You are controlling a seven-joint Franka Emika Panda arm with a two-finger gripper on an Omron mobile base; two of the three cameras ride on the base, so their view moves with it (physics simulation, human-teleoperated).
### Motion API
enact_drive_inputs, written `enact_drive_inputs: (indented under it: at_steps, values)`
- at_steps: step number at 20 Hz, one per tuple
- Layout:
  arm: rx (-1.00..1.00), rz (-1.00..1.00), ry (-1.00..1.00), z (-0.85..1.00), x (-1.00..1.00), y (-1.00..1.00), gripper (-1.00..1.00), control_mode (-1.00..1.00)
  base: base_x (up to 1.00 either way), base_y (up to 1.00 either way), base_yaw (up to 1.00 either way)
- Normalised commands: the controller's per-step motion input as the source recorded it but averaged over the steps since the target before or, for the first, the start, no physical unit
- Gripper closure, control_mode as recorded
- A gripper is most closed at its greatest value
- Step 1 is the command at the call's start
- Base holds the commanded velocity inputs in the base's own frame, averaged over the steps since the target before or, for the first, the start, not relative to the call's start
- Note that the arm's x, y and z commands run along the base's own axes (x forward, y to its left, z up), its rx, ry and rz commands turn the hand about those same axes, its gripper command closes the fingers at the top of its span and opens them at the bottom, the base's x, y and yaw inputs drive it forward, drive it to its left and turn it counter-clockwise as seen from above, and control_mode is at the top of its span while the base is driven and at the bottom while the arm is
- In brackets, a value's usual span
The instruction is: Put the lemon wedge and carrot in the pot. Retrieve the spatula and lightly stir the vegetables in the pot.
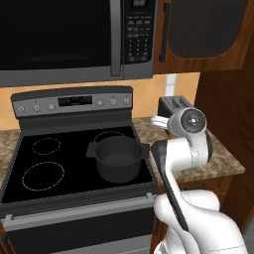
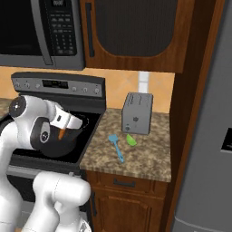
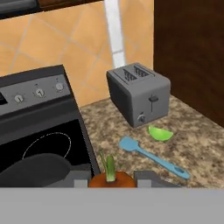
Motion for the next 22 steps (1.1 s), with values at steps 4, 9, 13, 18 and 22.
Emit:
enact_drive_inputs:
  at_steps: [4, 9, 13, 18, 22]
  values:
    - [0.0, 0.36, 0.01, -0.23, 0.86, 0.89, 1.0, -1.0, 0.0, 0.0, 0.0]
    - [-0.01, 0.41, 0.08, -0.61, 0.95, 0.7, 1.0, -1.0, 0.0, 0.0, 0.0]
    - [-0.09, 0.34, 0.1, -0.54, 0.57, 0.63, 1.0, -1.0, 0.0, 0.0, 0.0]
    - [-0.16, 0.12, 0.06, -0.34, 0.24, 0.72, 1.0, -1.0, 0.0, 0.0, 0.0]
    - [-0.13, 0.07, 0.01, -0.45, 0.29, 0.45, 1.0, -1.0, 0.0, 0.0, 0.0]
